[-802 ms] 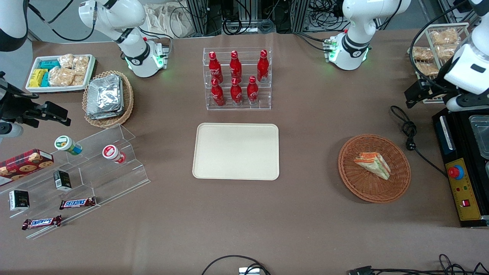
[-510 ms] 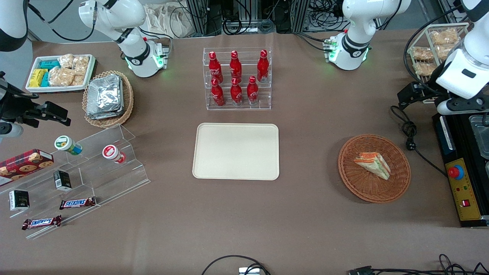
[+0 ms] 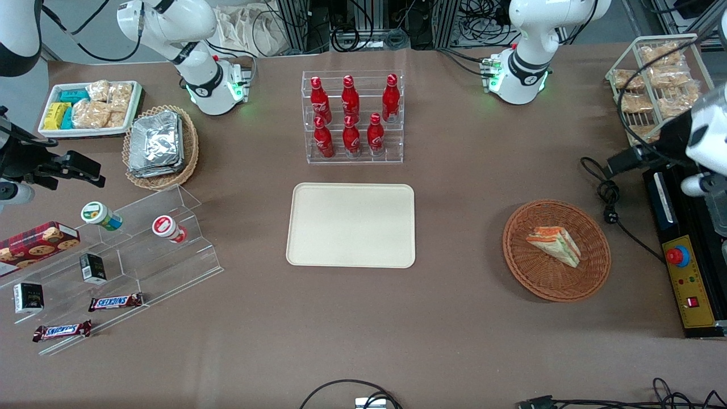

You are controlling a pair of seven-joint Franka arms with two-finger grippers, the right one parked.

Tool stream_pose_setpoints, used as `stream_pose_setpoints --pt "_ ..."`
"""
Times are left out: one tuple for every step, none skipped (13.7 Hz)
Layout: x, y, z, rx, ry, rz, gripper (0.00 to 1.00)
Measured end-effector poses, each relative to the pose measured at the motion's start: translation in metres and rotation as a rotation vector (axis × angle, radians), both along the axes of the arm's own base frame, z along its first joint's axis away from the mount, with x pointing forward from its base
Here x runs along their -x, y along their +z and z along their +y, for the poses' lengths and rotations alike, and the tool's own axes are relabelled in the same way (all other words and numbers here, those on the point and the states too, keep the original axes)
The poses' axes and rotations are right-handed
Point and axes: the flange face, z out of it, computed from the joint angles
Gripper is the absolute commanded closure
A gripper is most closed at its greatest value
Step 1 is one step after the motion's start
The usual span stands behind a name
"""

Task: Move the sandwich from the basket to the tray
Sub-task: 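Move the left gripper over the wicker basket toward the sandwich, then lower the open left gripper around the wrapped sandwich and close it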

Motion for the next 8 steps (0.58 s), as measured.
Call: stream_pose_setpoints --pt "-0.008 -0.018 0.011 -0.007 0.086 0.017 0.00" --pt "-0.016 -0.034 0.017 -0.013 0.145 0.021 0.00" --pt "-0.022 -0.051 0.020 -0.018 0.190 0.013 0.00" --pt "-0.025 -0.067 0.021 -0.023 0.238 0.002 0.00" --pt "-0.027 -0.083 0.021 -0.028 0.294 -0.016 0.00" --pt "-0.028 -0.101 0.019 -0.034 0.343 -0.031 0.00" --pt "-0.027 -0.121 0.016 -0.039 0.391 -0.043 0.00" --pt "-0.025 -0.142 0.014 -0.044 0.436 -0.051 0.00"
